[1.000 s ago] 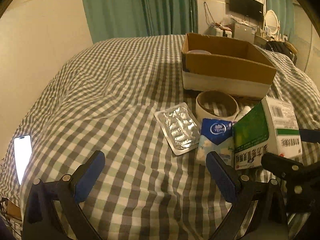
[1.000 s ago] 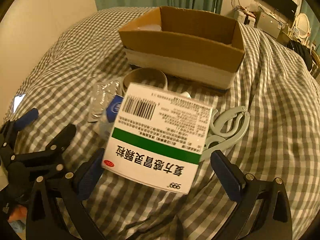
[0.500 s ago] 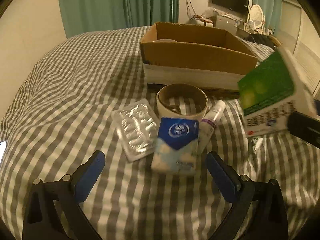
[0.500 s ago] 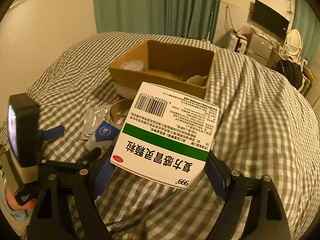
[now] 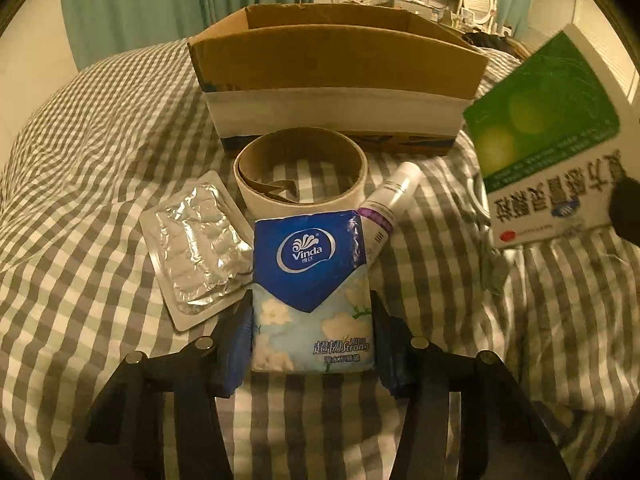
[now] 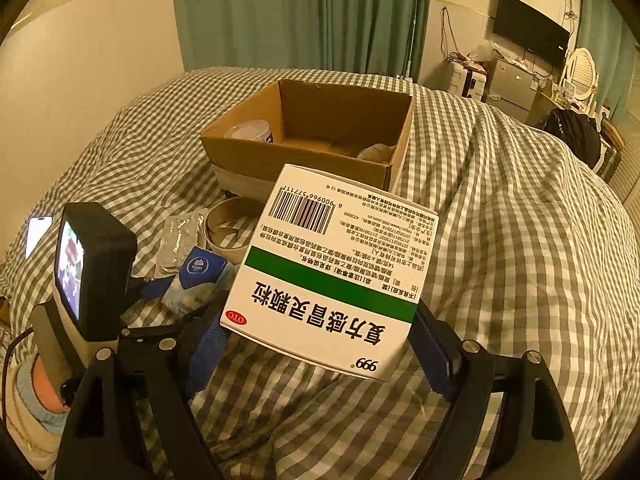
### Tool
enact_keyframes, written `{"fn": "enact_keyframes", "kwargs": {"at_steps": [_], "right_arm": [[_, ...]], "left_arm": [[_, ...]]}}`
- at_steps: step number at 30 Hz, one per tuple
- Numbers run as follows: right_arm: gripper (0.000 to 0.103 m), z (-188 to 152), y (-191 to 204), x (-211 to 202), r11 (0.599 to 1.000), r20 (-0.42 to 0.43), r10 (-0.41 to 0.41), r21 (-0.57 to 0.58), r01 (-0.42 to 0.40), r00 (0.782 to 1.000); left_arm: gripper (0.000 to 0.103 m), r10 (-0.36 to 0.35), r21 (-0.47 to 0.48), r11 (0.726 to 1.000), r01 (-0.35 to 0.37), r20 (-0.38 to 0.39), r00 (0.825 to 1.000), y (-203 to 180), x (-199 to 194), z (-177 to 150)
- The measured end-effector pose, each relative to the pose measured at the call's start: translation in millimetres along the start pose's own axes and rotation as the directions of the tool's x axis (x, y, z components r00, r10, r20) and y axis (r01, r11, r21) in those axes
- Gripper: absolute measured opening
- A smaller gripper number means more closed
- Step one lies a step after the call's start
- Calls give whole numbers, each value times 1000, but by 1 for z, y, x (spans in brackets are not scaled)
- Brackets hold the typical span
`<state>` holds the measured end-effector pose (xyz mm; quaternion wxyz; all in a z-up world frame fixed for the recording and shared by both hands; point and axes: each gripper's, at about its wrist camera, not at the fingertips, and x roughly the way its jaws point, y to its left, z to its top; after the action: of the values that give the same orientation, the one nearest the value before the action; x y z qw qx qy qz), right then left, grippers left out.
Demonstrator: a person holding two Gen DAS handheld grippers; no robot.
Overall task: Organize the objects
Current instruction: 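Grasp the green-and-white medicine box with the right tool while the left tool grasps the Vinda tissue pack, then drop the medicine box from the right tool while the left tool drops the tissue pack into the box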
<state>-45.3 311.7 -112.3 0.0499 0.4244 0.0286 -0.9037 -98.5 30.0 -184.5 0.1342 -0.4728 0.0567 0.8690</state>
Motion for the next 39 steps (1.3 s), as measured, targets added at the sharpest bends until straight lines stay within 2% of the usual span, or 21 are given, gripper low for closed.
{"fn": "enact_keyframes", "kwargs": {"at_steps": [4, 7, 12, 16, 21, 23, 27, 32, 39], "right_arm": [[83, 0, 0, -6, 1000, 11, -4, -5, 4, 1000], [83, 3, -1, -14, 1000, 30, -11, -10, 11, 999], [83, 24, -5, -37, 999, 103, -28, -29, 31, 994], [83, 57, -8, -65, 997, 198, -55, -48, 66, 979], [83, 101, -6, -92, 993, 313, -66, -72, 93, 948], [83, 120, -6, -97, 992, 353, -45, -94, 83, 935], [83, 150, -8, -90, 990, 374, -47, -103, 92, 926], [83, 181, -13, -56, 992, 361, -42, -95, 82, 931], [83, 199, -31, 26, 999, 264, -15, -42, 27, 964]], "left_arm": [[52, -3, -26, 1000, 3, 14, 1000, 2, -13, -1], [52, -18, -47, 999, 21, 56, 998, 5, -36, 1], [52, -16, -28, 999, 20, 147, 989, 3, -84, 34], [52, -2, -19, 1000, 7, 253, 968, 7, -123, 73], [52, 48, -38, 999, -36, 383, 922, 10, -149, 119], [52, 49, -36, 999, -37, 411, 910, 10, -152, 136], [52, 45, -35, 999, -32, 438, 898, 12, -148, 169], [52, 36, -27, 999, -27, 433, 901, 18, -123, 202], [52, 50, 2, 999, -54, 357, 933, 18, -60, 221]]}}
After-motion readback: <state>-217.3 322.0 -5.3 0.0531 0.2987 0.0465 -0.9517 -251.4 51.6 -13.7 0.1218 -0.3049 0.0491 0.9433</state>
